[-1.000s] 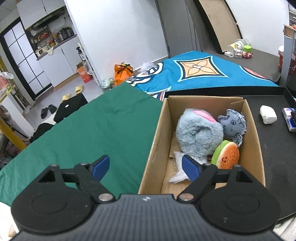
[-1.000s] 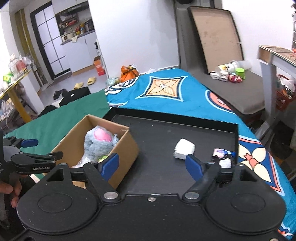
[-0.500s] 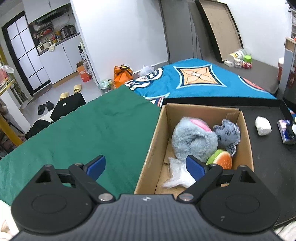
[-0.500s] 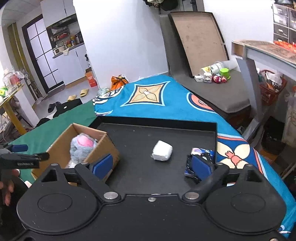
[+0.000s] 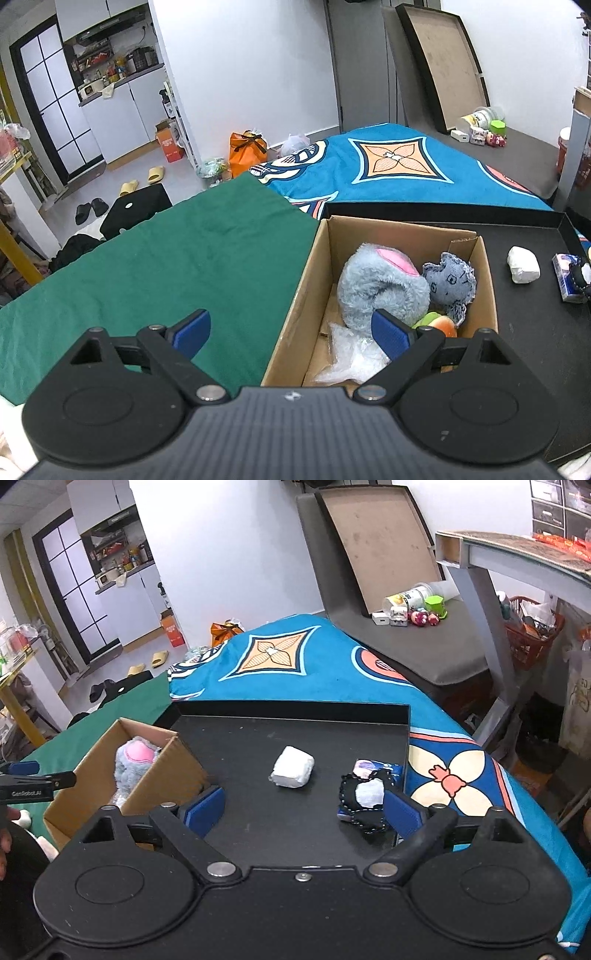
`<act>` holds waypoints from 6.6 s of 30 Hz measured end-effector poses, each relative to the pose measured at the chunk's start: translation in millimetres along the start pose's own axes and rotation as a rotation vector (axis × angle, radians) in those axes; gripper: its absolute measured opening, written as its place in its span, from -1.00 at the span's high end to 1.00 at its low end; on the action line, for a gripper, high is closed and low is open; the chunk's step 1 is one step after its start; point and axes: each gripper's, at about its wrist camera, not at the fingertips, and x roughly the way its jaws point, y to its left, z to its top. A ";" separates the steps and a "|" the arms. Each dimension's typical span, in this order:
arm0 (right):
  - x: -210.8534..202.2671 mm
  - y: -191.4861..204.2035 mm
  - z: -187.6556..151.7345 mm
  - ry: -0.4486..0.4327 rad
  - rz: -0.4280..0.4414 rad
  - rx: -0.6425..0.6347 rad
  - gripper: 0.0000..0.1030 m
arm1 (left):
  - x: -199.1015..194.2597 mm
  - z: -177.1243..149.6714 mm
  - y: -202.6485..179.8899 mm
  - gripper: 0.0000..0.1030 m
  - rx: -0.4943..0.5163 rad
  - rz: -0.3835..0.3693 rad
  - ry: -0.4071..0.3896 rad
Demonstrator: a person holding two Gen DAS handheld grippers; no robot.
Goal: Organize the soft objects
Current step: 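Reach the right tool to the black plush with white face and grasp it, then lift the black plush with the right tool and carry it over the box, then open the right tool to drop the black plush into the box, then reach the right tool to the blue tissue pack and close on it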
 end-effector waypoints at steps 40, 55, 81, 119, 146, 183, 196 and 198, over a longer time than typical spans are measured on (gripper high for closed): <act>93.8 -14.6 -27.6 0.075 -0.132 -0.197 0.04 | 19.1 2.6 -4.3 -0.81 -0.007 -0.003 0.034; 63.2 -2.5 -24.3 0.110 -0.138 -0.225 0.39 | 17.6 1.2 0.0 -0.81 -0.015 -0.016 0.040; 18.6 78.5 4.7 0.099 -0.098 -0.355 0.39 | 14.9 -9.3 9.7 -0.79 0.005 0.004 0.079; 42.3 217.1 12.3 0.138 0.160 -0.448 0.38 | 21.2 -26.4 22.9 0.68 0.029 -0.061 0.180; 70.3 248.2 11.3 0.246 0.271 -0.351 0.18 | 24.8 -27.7 33.6 0.72 -0.018 -0.124 0.173; 27.6 114.9 10.4 0.136 0.125 -0.183 -0.44 | -0.1 -8.9 7.4 -0.49 0.087 -0.095 0.048; 18.6 63.4 7.1 0.066 0.071 -0.088 -0.56 | -23.5 6.1 11.4 -0.66 0.046 -0.076 -0.003; 18.9 58.2 5.1 0.055 0.066 -0.074 -0.56 | -25.4 10.1 10.7 -0.65 0.033 -0.083 -0.008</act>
